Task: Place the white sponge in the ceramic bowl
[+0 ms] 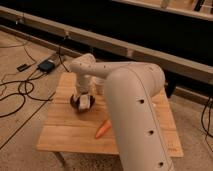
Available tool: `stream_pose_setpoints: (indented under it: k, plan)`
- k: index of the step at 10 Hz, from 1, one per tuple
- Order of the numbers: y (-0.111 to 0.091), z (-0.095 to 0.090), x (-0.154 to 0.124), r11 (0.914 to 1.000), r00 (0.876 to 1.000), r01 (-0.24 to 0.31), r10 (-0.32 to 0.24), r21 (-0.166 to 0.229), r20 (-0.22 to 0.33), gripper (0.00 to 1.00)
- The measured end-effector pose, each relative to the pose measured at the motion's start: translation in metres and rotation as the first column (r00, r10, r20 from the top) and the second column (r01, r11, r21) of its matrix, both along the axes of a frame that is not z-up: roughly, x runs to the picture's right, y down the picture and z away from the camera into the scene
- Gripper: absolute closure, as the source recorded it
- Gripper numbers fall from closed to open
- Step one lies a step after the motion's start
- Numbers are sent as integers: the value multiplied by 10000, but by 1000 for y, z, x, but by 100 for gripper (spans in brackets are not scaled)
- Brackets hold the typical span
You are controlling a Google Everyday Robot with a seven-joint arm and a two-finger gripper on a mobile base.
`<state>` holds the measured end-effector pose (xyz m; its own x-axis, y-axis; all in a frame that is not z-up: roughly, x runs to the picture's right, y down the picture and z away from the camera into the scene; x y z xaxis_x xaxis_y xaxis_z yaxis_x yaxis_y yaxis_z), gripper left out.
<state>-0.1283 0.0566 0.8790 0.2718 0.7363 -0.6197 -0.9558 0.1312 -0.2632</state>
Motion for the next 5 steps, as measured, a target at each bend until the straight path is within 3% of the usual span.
stream_pose_setpoints:
  k: [5]
  plan:
    - [-32,-44,12,9984,9998,183,-187,531,81,20]
